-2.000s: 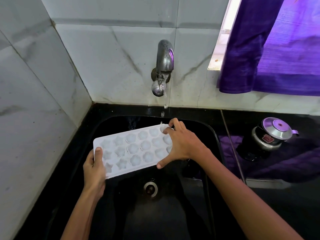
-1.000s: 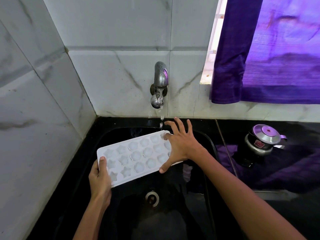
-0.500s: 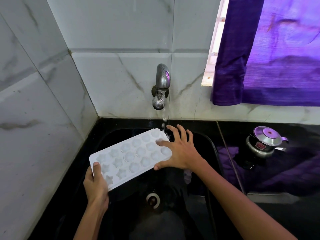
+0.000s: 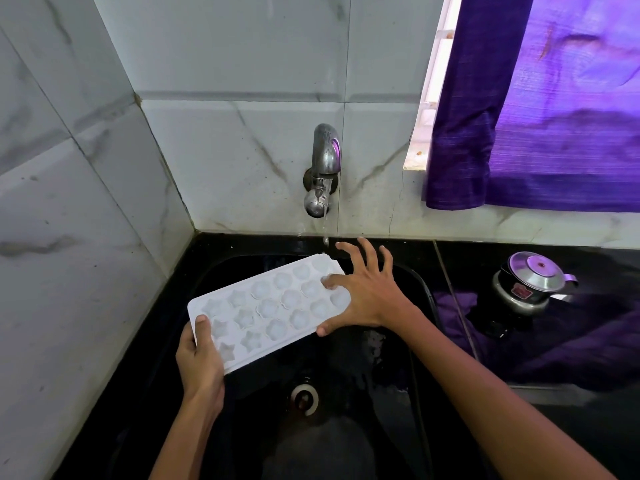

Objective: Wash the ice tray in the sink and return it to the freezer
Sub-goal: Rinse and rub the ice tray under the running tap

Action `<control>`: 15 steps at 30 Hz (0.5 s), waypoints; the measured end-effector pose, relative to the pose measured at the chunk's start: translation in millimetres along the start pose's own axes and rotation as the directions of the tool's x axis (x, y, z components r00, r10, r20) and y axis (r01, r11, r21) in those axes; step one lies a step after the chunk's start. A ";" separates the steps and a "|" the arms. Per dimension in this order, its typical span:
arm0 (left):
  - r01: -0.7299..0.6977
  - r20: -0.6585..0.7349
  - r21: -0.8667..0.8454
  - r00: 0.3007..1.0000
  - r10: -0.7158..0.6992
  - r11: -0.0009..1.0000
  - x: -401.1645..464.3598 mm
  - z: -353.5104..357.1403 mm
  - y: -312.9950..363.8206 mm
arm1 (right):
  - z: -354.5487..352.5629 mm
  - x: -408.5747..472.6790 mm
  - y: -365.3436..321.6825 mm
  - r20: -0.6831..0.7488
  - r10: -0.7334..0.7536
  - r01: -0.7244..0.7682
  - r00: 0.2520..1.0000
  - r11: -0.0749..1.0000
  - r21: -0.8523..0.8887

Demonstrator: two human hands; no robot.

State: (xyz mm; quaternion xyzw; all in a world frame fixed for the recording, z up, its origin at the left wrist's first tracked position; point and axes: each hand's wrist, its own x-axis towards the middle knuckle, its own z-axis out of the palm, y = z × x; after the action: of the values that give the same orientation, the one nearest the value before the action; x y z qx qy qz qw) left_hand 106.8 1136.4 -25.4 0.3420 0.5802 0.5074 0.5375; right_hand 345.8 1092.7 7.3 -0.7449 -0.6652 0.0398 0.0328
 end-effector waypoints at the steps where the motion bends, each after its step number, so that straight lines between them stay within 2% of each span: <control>1: 0.000 0.002 0.001 1.000 0.000 1.000 -0.3 0.1 -0.5 | -0.3 0.2 0.2 -0.016 -0.001 0.001 1.000 1.000 -0.025; 5: 0.006 -0.005 0.000 1.000 -0.006 1.000 -0.1 -0.5 -2.1 | 0.1 -0.3 -1.0 -0.080 0.003 -0.011 0.997 0.994 -0.104; 12: -0.018 -0.006 0.008 1.000 0.018 1.000 -2.4 -0.3 2.5 | 0.1 0.9 -5.4 -0.018 -0.032 0.029 0.999 0.987 -0.160; 15: -0.012 -0.007 0.007 1.000 0.012 1.000 -5.9 -0.9 1.4 | -0.1 1.2 -3.9 -0.010 -0.016 0.014 1.000 0.992 -0.122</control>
State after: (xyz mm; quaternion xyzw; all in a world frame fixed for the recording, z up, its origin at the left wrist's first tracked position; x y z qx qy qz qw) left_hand 106.9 1131.1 -22.6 0.3456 0.5819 0.5097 0.5312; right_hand 342.1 1094.4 7.8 -0.7407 -0.6718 -0.0050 -0.0087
